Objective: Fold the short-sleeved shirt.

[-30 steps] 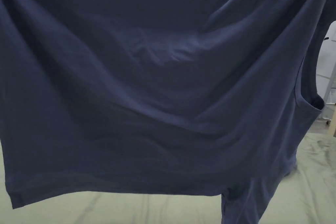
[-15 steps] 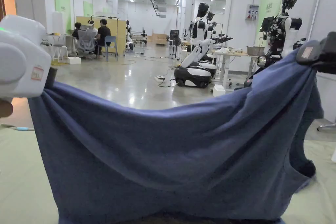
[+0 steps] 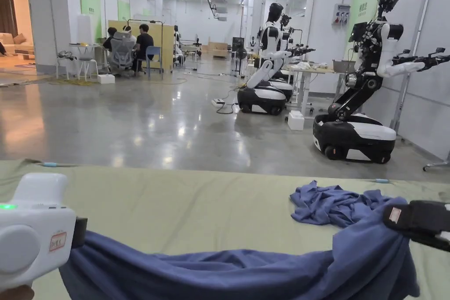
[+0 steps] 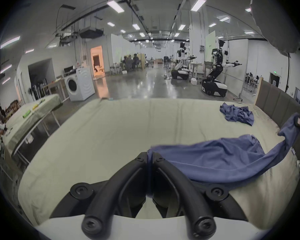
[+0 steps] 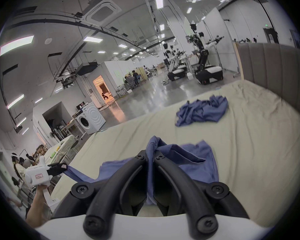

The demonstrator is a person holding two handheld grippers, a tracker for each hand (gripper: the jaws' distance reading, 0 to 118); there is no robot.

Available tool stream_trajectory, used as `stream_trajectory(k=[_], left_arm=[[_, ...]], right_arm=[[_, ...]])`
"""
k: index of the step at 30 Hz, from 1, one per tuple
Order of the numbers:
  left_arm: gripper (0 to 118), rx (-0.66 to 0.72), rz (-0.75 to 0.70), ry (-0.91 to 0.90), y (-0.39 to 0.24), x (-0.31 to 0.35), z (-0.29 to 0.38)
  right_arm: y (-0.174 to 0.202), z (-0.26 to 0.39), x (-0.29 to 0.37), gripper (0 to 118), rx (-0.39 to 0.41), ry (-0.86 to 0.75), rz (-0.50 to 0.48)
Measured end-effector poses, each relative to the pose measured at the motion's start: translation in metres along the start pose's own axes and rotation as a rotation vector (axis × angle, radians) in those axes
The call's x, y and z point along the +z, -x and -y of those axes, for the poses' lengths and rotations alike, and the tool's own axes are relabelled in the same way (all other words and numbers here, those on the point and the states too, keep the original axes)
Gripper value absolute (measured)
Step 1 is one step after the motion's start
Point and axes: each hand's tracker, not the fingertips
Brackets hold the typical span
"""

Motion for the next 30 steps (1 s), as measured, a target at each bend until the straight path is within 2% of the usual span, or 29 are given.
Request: stream_trajectory(k=[3,6,14,21,30], left_arm=[[4,0.014,-0.01,0.05,0.008,0.008,0.032],[4,0.016,0.003,0.093,0.014,0.023,0.06],[4,0.056,0.047,0.124,0.032,0.09,0.117],[4,0.012,0.054,0.126,0.044,0.147,0.163],[4,0.068,0.08,0.186,0.061,0.193,0.219]], right_arm=[[-0.008,0.033,0.021,5,-0.01,0.032,0.022],[-0.011,0.066,0.045,5,0.042,0.07,0.066],[-0.015,0.13,0.112,5,0.084,0.116,0.092],[-0.021,0.181,0.172,5,0.042,0.119,0.096],[-0.038,0.236,0.223,5,0.011,0.175,0.158]])
